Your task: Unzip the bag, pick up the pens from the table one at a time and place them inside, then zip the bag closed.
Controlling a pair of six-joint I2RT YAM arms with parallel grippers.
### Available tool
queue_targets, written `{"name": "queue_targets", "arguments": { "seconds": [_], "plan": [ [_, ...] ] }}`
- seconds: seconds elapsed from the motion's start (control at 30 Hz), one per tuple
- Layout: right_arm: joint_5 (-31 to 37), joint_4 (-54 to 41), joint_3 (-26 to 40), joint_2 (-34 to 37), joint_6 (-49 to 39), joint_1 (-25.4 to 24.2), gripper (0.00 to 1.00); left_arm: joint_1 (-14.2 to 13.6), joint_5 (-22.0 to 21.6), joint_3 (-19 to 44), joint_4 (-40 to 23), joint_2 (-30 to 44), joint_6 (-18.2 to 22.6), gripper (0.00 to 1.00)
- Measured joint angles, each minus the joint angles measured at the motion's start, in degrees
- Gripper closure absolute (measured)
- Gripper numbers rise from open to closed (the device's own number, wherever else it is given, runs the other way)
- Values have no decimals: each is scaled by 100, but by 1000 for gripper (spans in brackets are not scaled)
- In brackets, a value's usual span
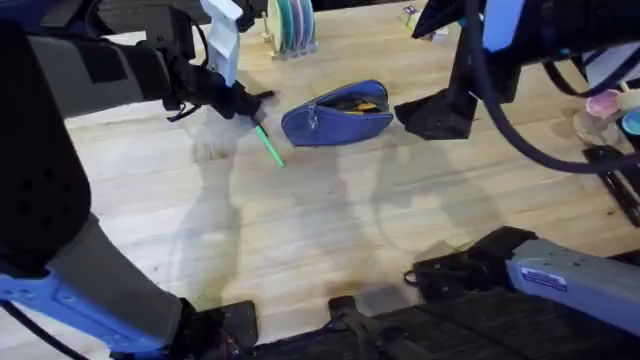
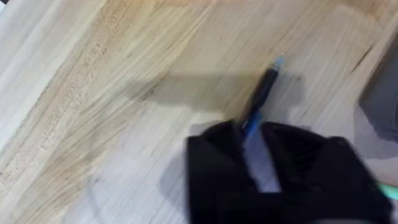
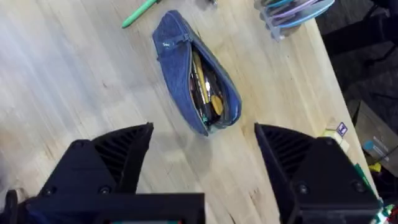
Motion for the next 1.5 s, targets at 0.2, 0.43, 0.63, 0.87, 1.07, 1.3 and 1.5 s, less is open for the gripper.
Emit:
{"name": "queue_targets", "arguments": {
  "seconds": [0.2,0.43,0.63,0.87,1.07,1.3,1.5],
  "plan": [
    [0,0,0,0,0,0,3,-1,62,-2,28,-1,19,951],
    [0,0,0,0,0,0,3,-1,69,-2,44,1,19,960],
    [0,0,0,0,0,0,3,-3,40,-4,39,-23,-9,960],
    [0,9,0,0,0,0,4,-6,-319,-131,-146,-419,-29,959],
    [2,15,0,-51,0,0,3,-135,-375,-133,-214,-1172,-29,958],
    [2,15,0,-464,0,0,3,-565,-392,-133,-627,-2092,-29,958],
    [2,13,0,-943,0,0,3,-1226,-393,-133,-857,-2688,-60,958]
  ]
}}
